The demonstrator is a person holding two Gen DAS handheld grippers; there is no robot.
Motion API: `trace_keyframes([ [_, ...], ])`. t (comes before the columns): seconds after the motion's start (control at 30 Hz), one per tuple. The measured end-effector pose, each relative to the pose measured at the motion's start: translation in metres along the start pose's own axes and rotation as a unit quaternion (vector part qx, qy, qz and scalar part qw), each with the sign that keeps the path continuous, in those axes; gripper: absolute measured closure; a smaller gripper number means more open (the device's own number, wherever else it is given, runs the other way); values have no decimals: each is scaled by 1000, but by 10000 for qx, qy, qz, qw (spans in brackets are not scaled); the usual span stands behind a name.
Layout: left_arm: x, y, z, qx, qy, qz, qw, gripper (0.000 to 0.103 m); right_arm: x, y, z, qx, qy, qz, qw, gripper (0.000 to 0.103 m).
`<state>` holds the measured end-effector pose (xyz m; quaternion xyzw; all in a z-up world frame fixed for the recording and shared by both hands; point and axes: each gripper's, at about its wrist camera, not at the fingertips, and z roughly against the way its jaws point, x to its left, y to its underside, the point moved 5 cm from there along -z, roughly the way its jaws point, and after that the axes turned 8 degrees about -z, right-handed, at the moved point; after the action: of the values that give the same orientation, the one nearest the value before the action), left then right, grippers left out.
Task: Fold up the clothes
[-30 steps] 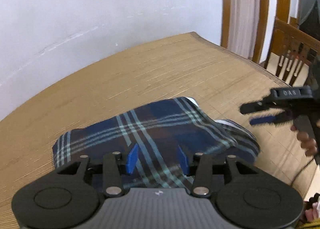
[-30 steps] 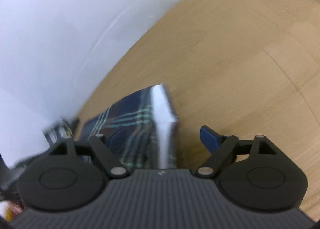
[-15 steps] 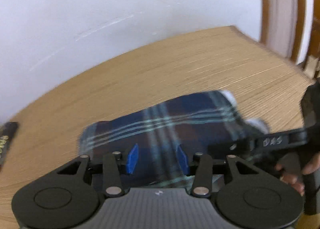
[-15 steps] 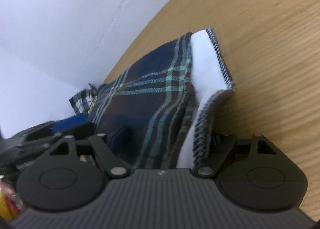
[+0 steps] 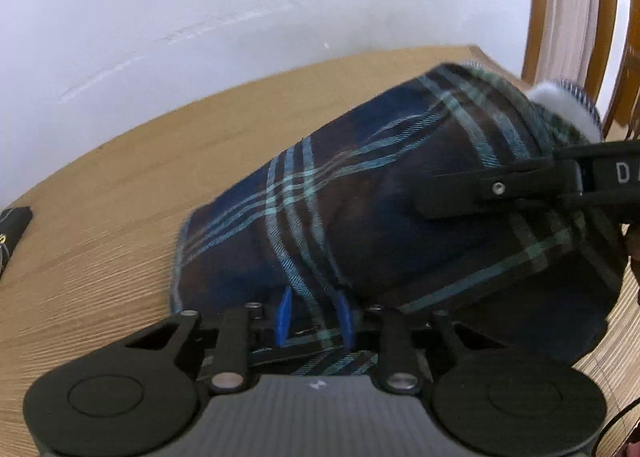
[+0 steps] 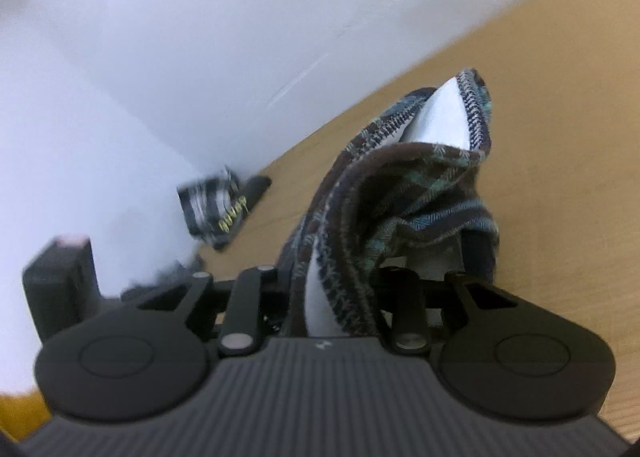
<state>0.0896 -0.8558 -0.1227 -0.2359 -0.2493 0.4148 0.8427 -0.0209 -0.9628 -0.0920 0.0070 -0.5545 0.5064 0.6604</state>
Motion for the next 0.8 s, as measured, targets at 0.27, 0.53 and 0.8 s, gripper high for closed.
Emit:
trace_keyframes([
  [0.27,106,57,60,-755,282,547,9952,77,151,10,-60,375,606,1483,9864,72],
  [0.53,249,165,110,-680,336,1121,9908,73,315,73,-230,1070,1982,2540,9406,64],
  [0.8,348,291,120,112,26,2667,9637,74,427,179,-422,1655,2122,3003,9151,47],
])
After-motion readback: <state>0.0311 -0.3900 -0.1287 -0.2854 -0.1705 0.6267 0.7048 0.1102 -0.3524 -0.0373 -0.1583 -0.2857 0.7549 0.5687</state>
